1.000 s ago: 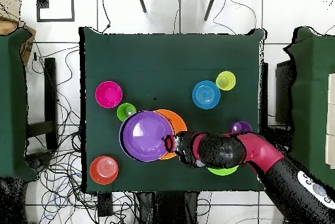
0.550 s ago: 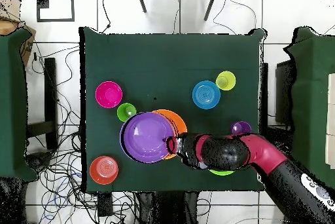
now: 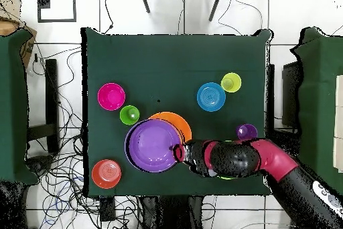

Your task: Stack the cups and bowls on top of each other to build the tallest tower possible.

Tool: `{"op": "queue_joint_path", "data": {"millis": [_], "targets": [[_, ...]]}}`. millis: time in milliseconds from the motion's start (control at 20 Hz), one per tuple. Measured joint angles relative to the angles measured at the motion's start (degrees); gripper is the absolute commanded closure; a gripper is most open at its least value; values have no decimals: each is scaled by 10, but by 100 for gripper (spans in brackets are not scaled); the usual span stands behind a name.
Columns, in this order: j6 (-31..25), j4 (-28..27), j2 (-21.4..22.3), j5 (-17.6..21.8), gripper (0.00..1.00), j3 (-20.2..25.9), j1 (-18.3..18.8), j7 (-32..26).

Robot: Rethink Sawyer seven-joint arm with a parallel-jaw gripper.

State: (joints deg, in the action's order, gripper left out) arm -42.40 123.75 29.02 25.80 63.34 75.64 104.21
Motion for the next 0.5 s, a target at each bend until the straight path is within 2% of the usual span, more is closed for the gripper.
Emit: {"op": "queue_joint_path", "data": {"millis": [500], "targets": [[-60, 0, 0, 0, 100, 14, 24, 0]]}}
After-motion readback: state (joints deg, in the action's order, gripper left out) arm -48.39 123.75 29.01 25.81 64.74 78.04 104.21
